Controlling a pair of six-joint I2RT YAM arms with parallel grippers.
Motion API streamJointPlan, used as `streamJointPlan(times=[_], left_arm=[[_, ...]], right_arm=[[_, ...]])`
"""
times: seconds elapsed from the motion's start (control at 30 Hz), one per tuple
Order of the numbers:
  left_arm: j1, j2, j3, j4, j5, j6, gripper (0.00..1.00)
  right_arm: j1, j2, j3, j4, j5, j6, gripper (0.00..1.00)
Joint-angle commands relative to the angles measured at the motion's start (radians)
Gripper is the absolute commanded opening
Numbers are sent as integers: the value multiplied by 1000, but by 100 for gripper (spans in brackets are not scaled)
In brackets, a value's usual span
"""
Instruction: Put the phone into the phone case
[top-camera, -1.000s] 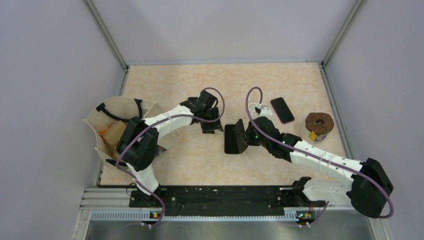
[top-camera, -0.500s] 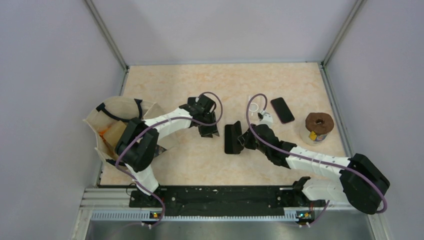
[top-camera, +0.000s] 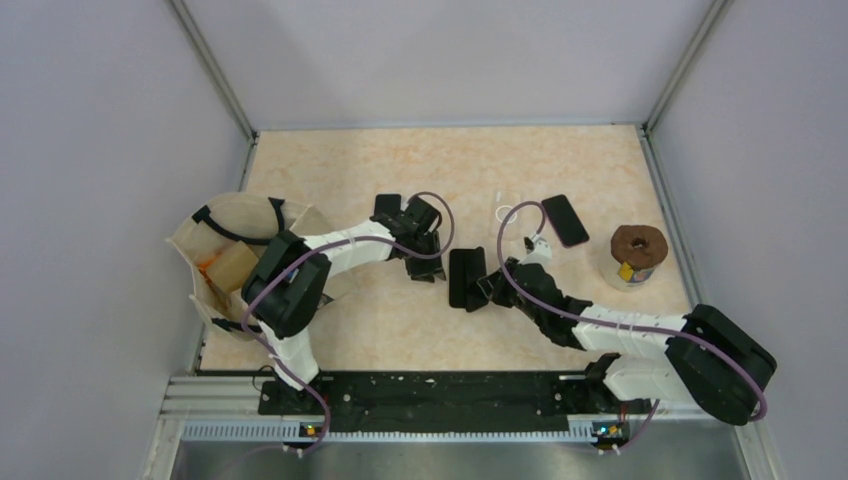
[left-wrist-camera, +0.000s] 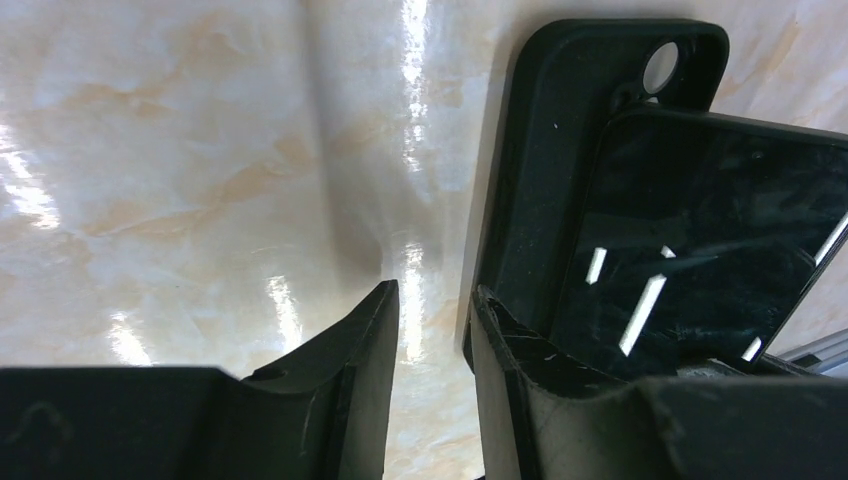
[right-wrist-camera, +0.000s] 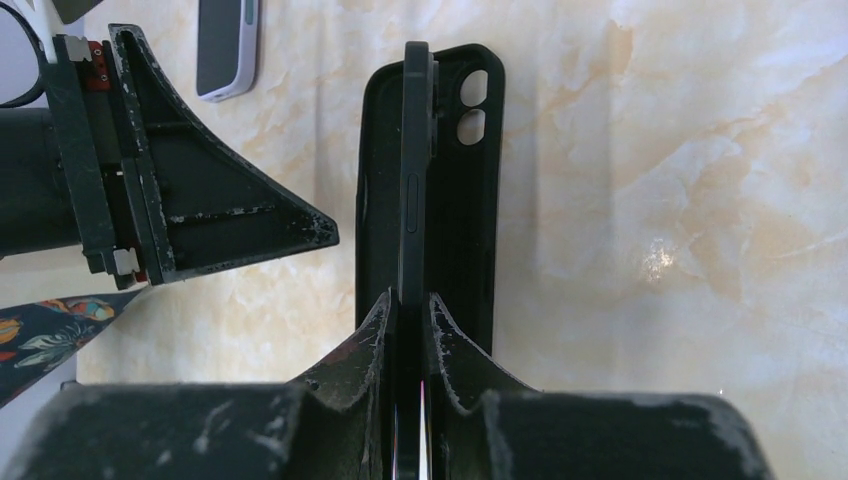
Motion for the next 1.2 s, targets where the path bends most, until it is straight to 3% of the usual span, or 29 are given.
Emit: streamJointPlan(times=[0.0, 0.7, 1.17], left_arm=[[-18, 19, 3, 53, 11, -25, 37], [-27, 53, 22, 43, 13, -29, 33], [-28, 35, 17, 42, 28, -30, 33]], right_arm=[[-3, 21, -21, 185, 10, 34, 0], [0, 261, -15, 405, -28, 55, 0], [111, 352, -5, 366, 130, 43, 0]])
